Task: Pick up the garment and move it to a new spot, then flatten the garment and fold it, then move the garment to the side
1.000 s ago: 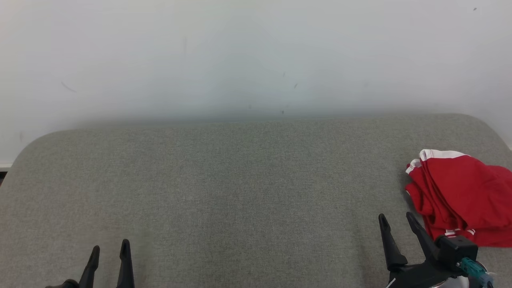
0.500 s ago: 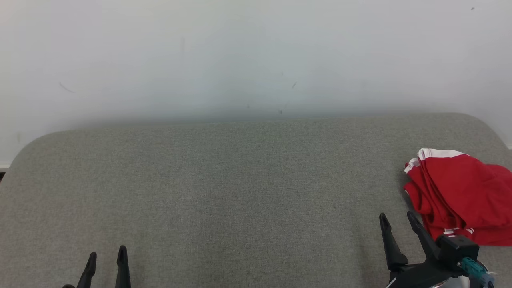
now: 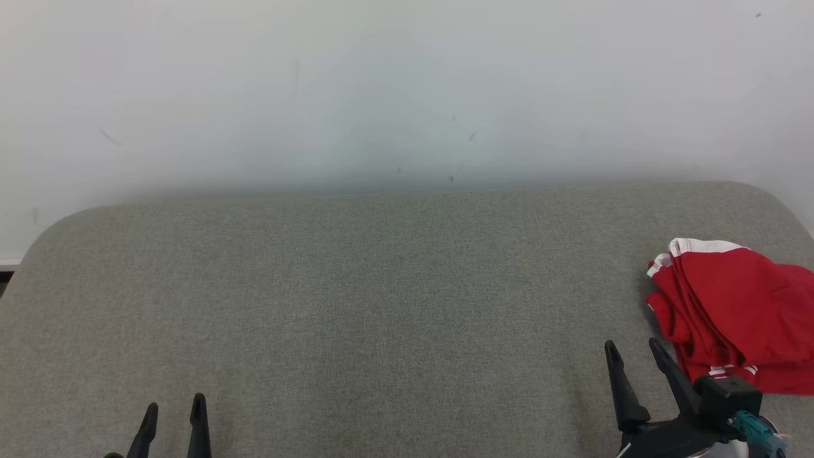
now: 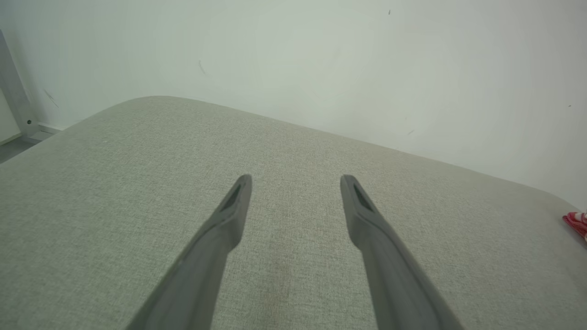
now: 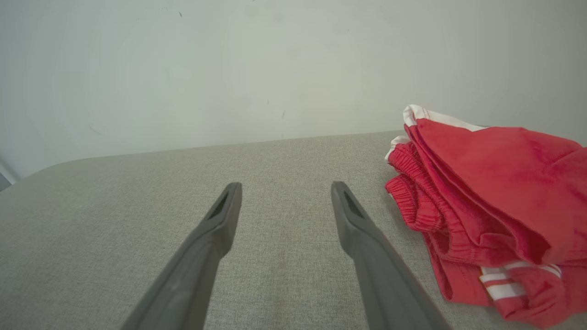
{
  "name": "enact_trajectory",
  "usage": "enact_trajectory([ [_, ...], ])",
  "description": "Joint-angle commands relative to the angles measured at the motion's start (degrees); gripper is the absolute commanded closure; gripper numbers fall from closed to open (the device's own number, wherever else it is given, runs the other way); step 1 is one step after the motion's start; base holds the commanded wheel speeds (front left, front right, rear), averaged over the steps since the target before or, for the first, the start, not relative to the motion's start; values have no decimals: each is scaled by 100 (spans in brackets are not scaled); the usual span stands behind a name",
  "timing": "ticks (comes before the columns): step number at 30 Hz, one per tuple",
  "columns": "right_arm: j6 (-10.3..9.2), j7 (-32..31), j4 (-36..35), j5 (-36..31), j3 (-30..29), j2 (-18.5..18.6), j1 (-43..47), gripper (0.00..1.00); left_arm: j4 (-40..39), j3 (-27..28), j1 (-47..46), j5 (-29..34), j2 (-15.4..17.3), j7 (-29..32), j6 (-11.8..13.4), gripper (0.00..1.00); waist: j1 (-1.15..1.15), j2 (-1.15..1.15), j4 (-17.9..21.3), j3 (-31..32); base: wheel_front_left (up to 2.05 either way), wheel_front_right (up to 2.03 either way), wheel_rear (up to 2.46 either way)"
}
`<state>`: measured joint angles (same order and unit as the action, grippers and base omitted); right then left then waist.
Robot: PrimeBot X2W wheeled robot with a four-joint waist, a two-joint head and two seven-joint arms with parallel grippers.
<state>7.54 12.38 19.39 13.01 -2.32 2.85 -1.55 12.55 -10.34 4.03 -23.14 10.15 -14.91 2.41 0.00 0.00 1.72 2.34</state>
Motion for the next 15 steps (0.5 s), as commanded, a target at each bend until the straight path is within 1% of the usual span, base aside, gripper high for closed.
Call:
enact_trajectory([
  [1,-13,20,4,-28,-21,12,19,0,6,-3,-73,-26,53,-25,-36,0,0,0,2,0,0,0,0],
  [15,-13,2,25,40,15,12,22,0,31,-76,-88,-48,92,45,11,0,0,0,-12,1,0,0,0],
])
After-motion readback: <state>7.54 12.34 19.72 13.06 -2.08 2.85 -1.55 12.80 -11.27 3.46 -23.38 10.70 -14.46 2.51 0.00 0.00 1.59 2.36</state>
